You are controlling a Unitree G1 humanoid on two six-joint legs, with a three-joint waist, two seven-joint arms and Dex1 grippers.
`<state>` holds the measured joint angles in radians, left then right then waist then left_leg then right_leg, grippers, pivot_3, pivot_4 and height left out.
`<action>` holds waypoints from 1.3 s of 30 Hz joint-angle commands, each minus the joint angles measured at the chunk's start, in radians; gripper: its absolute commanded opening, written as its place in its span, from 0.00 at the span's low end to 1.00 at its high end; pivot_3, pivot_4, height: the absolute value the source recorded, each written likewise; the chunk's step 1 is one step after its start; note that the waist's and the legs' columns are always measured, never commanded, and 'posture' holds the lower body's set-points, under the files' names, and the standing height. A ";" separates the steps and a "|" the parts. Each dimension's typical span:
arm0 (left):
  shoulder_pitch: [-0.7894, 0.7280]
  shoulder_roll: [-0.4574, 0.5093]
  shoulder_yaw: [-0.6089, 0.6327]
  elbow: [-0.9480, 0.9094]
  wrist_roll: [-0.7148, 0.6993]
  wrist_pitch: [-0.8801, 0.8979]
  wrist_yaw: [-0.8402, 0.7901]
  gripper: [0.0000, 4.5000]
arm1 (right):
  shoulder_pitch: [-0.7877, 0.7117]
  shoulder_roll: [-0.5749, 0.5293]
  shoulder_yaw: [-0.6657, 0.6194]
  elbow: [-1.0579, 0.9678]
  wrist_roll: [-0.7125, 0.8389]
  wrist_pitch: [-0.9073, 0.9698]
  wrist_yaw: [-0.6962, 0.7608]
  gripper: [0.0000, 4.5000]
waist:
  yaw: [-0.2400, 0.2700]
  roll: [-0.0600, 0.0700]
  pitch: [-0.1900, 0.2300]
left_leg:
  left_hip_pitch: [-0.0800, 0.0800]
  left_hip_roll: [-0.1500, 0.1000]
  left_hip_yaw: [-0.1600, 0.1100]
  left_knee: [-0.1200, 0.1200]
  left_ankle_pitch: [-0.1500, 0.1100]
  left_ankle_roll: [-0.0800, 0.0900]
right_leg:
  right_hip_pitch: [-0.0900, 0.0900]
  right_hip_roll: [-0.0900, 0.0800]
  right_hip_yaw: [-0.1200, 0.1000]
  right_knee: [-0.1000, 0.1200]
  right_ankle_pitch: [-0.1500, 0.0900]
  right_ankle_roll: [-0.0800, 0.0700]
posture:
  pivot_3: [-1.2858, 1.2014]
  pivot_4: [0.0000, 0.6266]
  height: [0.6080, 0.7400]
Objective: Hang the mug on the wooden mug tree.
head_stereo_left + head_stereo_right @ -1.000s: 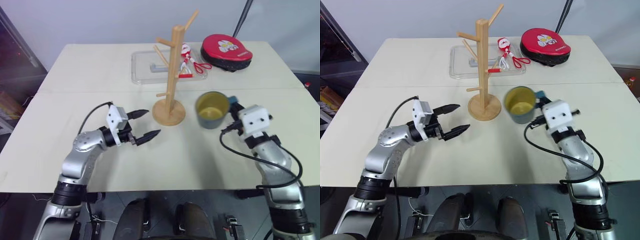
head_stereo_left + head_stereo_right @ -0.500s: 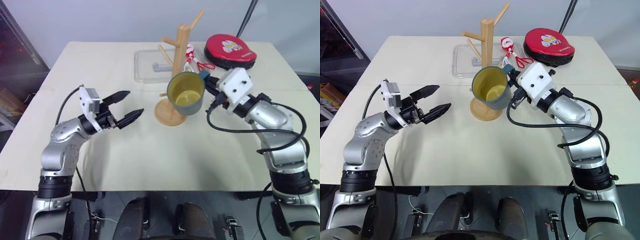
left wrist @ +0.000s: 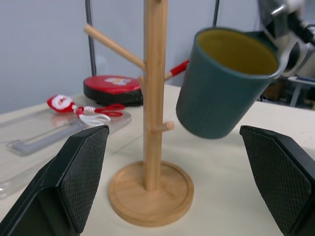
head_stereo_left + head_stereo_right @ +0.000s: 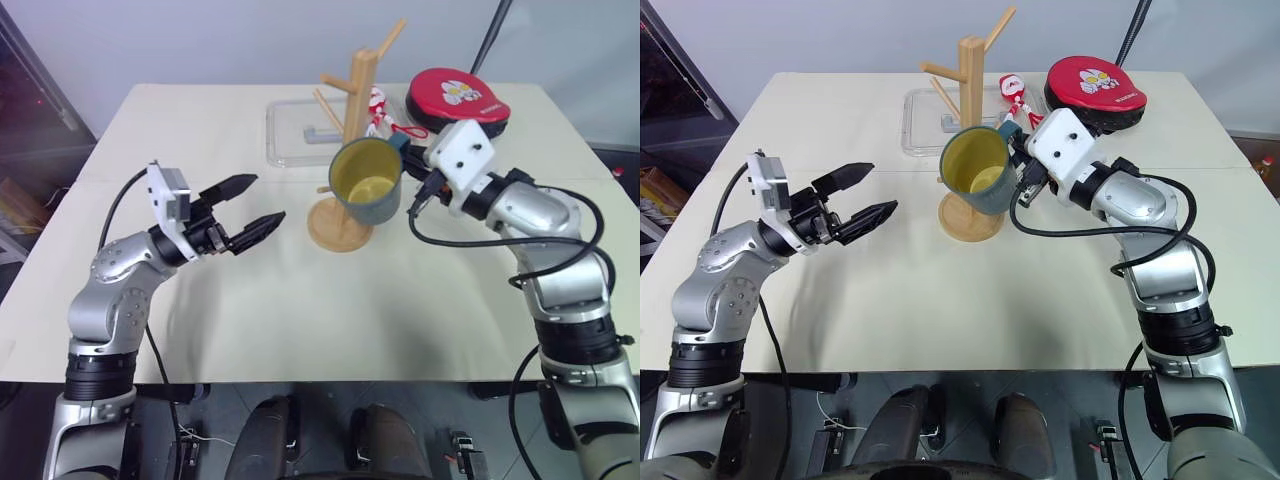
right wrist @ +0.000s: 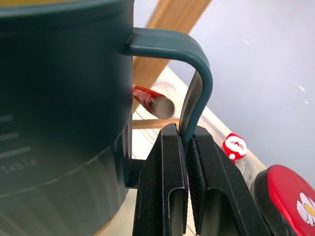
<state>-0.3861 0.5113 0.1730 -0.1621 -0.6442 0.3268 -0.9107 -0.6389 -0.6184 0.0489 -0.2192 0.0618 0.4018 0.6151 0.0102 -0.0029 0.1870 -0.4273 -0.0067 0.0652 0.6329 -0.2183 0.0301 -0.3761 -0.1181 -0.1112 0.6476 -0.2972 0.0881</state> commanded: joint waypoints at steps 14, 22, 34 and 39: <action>-0.016 0.003 0.005 -0.044 -0.010 0.004 0.008 1.00 | -0.108 0.006 0.050 0.045 -0.025 0.072 0.030 0.44 | 0.000 0.000 0.000 | 0.000 0.000 0.000 0.000 0.000 -0.001 | 0.000 0.000 0.000 0.000 0.000 0.000 | 0.52 0.24 1.00; 0.004 0.006 0.018 -0.026 0.025 -0.006 0.054 1.00 | -0.042 -0.053 -0.093 -0.032 0.006 0.110 0.010 0.66 | 0.003 0.000 0.000 | 0.000 0.000 0.000 0.000 0.001 -0.001 | 0.000 0.000 0.000 0.000 0.000 0.000 | 0.52 0.24 1.00; 0.119 -0.062 0.090 0.161 0.232 -0.124 0.362 1.00 | 0.406 0.176 -0.381 -0.027 0.216 -0.026 -0.068 0.66 | -0.003 -0.001 0.000 | 0.003 0.001 0.000 -0.002 0.000 0.000 | 0.001 0.000 0.000 0.000 0.000 0.000 | 0.52 0.24 1.00; 0.225 -0.066 0.104 0.158 0.273 -0.160 0.407 1.00 | 0.461 0.259 -0.360 0.074 0.221 -0.152 -0.078 0.66 | -0.004 0.000 0.000 | 0.001 0.001 0.003 -0.001 0.000 0.000 | -0.001 0.000 0.001 0.001 0.000 0.000 | 0.52 0.24 1.00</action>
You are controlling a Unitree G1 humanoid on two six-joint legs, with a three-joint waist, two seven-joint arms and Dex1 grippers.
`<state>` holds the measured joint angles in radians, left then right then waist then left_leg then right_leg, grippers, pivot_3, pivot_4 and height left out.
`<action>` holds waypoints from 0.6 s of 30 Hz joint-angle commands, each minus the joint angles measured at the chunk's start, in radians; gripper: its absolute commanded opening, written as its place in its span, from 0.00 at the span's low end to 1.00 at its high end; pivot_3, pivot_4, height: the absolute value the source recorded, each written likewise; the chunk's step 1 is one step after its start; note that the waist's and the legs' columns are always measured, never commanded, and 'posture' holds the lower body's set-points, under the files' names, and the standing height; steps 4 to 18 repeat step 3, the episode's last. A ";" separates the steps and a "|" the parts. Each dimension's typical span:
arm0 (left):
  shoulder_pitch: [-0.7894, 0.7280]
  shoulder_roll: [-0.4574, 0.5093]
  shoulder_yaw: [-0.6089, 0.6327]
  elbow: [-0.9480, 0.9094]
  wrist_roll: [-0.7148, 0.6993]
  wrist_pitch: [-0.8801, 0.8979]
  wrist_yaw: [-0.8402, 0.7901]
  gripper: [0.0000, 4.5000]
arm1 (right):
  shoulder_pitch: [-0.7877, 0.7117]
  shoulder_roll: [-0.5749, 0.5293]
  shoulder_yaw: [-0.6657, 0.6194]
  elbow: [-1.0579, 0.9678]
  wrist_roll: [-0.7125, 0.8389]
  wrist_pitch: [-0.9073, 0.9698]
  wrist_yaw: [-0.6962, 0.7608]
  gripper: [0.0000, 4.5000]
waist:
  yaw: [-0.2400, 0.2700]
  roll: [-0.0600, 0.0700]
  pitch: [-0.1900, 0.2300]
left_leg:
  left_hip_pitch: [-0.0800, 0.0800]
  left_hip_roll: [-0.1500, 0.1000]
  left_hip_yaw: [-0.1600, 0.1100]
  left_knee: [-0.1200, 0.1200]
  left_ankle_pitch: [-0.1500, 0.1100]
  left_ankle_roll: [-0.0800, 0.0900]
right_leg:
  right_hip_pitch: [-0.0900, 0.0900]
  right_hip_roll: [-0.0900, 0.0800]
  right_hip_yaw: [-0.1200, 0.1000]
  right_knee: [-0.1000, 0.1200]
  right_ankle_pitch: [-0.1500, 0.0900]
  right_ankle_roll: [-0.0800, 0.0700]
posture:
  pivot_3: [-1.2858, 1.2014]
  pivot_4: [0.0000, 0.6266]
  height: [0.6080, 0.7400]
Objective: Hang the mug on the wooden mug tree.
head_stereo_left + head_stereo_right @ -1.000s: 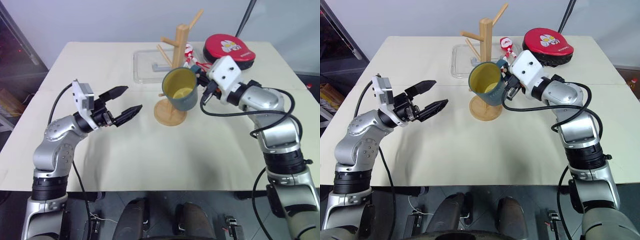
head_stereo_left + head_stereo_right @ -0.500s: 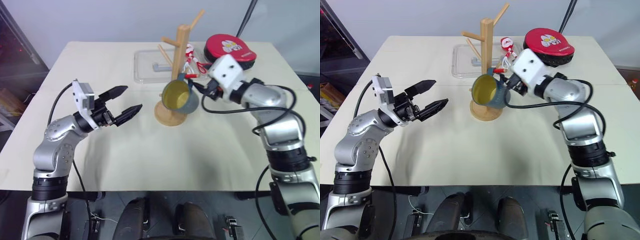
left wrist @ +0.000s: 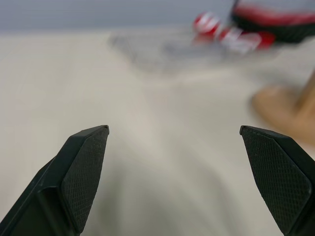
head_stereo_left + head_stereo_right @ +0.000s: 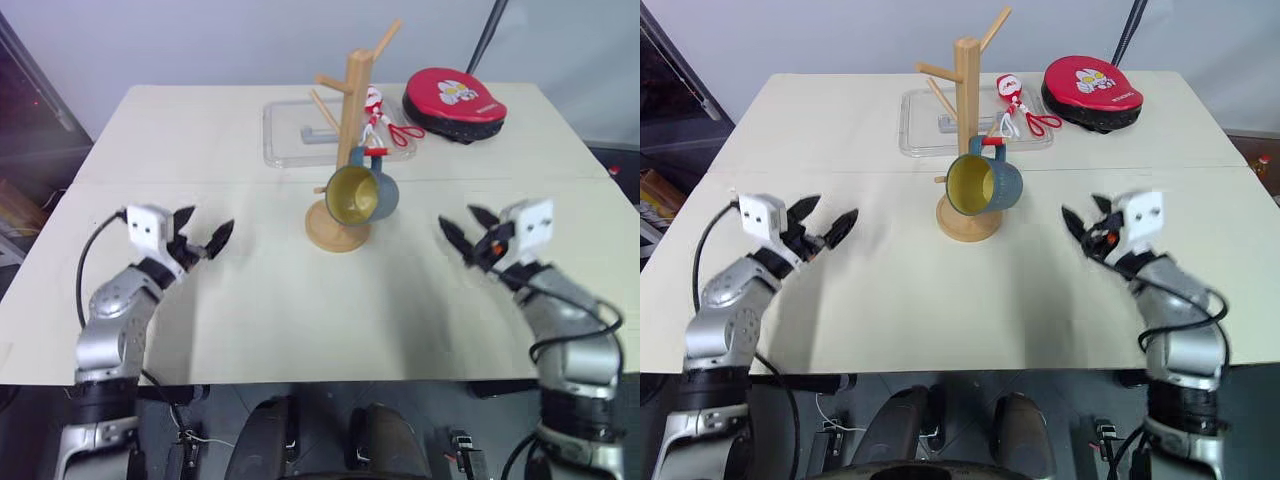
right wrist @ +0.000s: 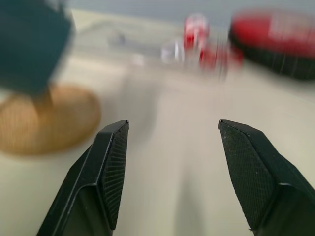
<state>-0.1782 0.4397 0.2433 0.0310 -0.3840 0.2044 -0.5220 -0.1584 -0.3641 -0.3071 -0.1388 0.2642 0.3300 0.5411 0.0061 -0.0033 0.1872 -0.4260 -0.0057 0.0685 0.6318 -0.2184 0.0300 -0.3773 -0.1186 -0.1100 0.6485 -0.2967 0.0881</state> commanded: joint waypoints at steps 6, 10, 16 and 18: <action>0.060 0.005 0.051 -0.062 0.008 -0.043 0.029 1.00 | -0.023 0.000 0.017 0.037 0.020 -0.120 0.013 0.66 | 0.001 0.000 0.000 | 0.000 0.000 0.000 0.000 0.000 0.000 | 0.000 0.000 0.001 0.000 0.001 0.000 | 0.52 0.24 1.00; 0.060 0.005 0.051 -0.062 0.008 -0.043 0.029 1.00 | -0.023 0.000 0.017 0.037 0.020 -0.120 0.013 0.66 | 0.001 0.000 0.000 | 0.000 0.000 0.000 0.000 0.000 0.000 | 0.000 0.000 0.001 0.000 0.001 0.000 | 0.52 0.24 1.00; 0.060 0.005 0.051 -0.062 0.008 -0.043 0.029 1.00 | -0.023 0.000 0.017 0.037 0.020 -0.120 0.013 0.66 | 0.001 0.000 0.000 | 0.000 0.000 0.000 0.000 0.000 0.000 | 0.000 0.000 0.001 0.000 0.001 0.000 | 0.52 0.24 1.00; 0.060 0.005 0.051 -0.062 0.008 -0.043 0.029 1.00 | -0.023 0.000 0.017 0.037 0.020 -0.120 0.013 0.66 | 0.001 0.000 0.000 | 0.000 0.000 0.000 0.000 0.000 0.000 | 0.000 0.000 0.001 0.000 0.001 0.000 | 0.52 0.24 1.00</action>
